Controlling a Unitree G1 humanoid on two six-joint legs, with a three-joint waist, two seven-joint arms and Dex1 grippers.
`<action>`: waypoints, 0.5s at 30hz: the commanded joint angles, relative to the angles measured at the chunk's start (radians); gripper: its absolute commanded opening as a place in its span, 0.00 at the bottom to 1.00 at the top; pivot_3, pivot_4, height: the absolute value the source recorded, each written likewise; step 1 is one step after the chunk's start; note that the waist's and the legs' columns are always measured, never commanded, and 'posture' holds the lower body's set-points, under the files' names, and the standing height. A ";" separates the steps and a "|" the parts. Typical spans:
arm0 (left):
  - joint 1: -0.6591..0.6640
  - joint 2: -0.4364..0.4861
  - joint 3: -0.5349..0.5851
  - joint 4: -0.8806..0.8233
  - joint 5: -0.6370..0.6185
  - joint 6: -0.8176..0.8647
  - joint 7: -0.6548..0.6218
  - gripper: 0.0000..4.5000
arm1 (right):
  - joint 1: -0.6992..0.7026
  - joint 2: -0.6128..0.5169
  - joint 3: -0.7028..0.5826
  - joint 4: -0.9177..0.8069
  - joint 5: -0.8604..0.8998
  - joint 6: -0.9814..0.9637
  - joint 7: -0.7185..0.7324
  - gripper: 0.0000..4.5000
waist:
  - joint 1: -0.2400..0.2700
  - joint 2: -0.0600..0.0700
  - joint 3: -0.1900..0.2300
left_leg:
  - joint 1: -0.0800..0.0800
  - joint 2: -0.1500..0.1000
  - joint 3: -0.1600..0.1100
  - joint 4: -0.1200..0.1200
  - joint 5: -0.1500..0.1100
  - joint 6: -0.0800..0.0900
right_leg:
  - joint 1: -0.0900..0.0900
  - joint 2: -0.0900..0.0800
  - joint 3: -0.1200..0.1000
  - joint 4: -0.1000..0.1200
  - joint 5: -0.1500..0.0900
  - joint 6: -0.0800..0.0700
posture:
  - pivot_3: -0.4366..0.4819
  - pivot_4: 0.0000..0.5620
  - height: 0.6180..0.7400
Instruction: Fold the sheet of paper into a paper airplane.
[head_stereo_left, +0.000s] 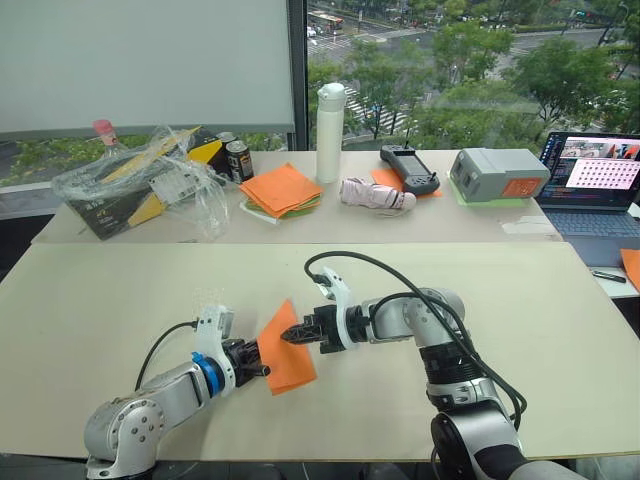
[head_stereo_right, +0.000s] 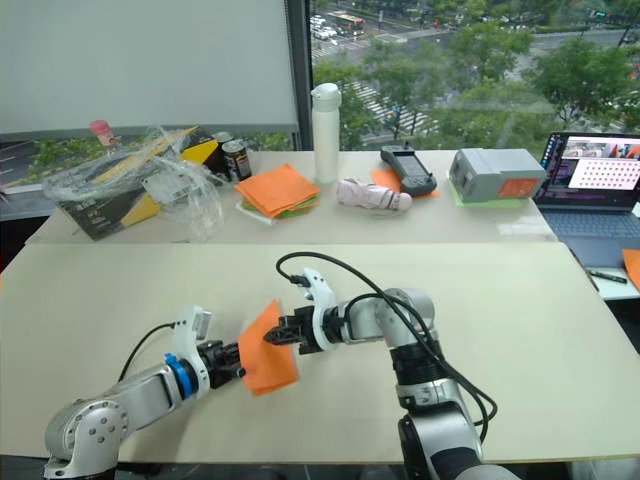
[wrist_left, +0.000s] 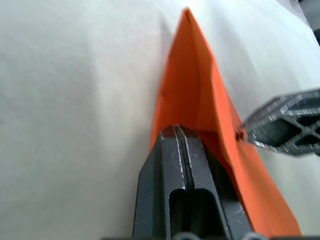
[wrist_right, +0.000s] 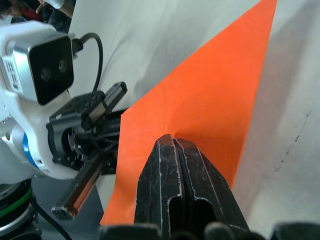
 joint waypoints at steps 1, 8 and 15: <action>-0.005 0.001 0.009 0.027 0.028 -0.017 0.026 0.00 | 0.000 0.002 -0.008 -0.034 -0.001 -0.013 0.020 0.01 | -0.001 0.000 0.000 | 0.000 0.000 0.000 0.000 0.000 0.000 | 0.000 0.000 0.000 0.000 0.000 0.000 | 0.48 0.27 1.00; -0.039 -0.004 -0.039 0.034 0.020 -0.024 0.006 0.00 | 0.010 -0.013 -0.034 -0.044 -0.004 -0.004 0.017 0.01 | 0.001 0.000 0.000 | -0.001 0.000 0.000 0.000 0.000 0.000 | -0.001 0.000 0.000 0.000 0.000 0.000 | 0.48 0.27 1.00; -0.053 -0.008 -0.100 0.039 0.024 -0.023 -0.027 0.00 | 0.008 -0.022 -0.058 -0.042 -0.012 -0.004 0.015 0.01 | 0.005 0.000 0.000 | -0.002 0.000 0.000 0.000 0.000 0.000 | -0.001 0.000 0.000 -0.001 0.000 0.000 | 0.48 0.27 1.00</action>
